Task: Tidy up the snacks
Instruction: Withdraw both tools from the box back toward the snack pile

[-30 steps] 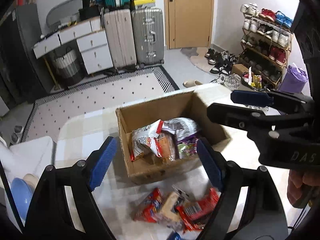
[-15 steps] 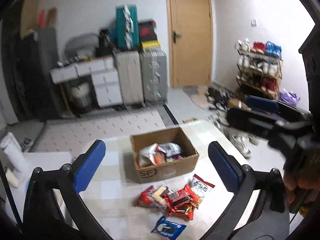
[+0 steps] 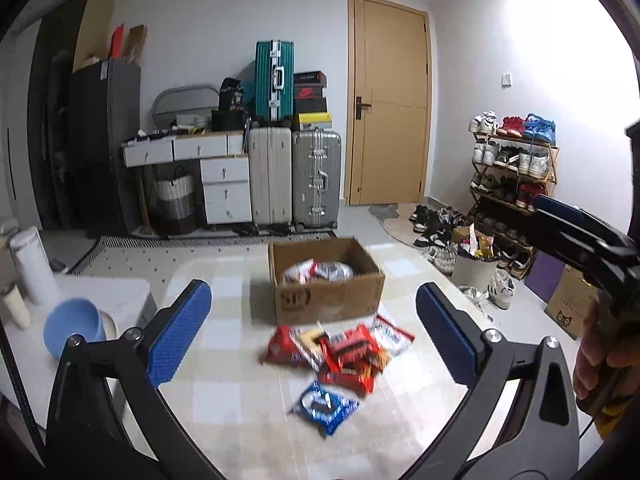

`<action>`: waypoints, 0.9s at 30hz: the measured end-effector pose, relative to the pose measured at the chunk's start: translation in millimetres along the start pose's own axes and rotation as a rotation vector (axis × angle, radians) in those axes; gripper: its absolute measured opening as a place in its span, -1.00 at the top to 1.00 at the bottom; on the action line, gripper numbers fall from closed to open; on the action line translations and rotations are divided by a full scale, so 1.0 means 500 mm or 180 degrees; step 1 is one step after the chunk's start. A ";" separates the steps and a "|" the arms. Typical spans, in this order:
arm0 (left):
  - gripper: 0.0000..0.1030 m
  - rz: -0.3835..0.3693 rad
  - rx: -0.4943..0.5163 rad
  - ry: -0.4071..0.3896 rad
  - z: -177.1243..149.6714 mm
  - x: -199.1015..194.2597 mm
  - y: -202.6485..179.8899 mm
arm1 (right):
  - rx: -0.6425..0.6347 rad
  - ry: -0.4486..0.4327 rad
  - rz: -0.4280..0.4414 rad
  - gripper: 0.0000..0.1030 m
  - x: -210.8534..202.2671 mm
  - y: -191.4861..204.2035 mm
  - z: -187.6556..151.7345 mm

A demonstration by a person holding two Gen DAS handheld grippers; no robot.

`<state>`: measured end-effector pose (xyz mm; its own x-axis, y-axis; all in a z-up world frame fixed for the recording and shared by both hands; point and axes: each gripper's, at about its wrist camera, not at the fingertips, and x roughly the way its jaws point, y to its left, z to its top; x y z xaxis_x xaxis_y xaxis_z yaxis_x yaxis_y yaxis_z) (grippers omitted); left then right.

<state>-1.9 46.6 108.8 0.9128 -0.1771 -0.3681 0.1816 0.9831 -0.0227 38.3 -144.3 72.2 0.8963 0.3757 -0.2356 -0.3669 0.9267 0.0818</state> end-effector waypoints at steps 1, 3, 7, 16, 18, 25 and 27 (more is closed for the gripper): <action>-0.99 0.0020 -0.0025 0.0035 -0.022 0.004 0.004 | -0.0010 0.0026 -0.0011 -0.99 -0.005 0.003 -0.022; -0.99 0.0039 -0.0105 0.0123 -0.063 0.024 0.014 | -0.0014 0.0044 -0.0066 -0.99 -0.013 0.008 -0.062; -0.99 0.0135 -0.0262 0.0231 -0.152 0.052 0.044 | 0.0146 0.0052 -0.0094 -0.99 -0.018 0.002 -0.128; -0.99 0.0178 -0.0537 0.0757 -0.297 0.177 0.075 | 0.0325 0.0384 -0.0058 -0.99 0.017 -0.011 -0.253; -0.99 0.0188 -0.0547 0.0885 -0.310 0.209 0.073 | 0.0404 0.0451 -0.0034 -0.99 0.025 -0.014 -0.267; -0.98 0.0060 -0.0513 0.1336 -0.356 0.356 0.065 | 0.0519 0.0547 0.0036 -0.99 0.047 -0.021 -0.291; -0.97 -0.0108 -0.0706 0.1555 -0.370 0.398 0.070 | 0.0516 0.0574 0.0042 -0.99 0.052 -0.020 -0.300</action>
<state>118.3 54.6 -137.0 0.6215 -0.2188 -0.7522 0.0780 0.9727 -0.2185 28.1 -145.7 -80.0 0.8273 0.3929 -0.4014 -0.3206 0.9171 0.2370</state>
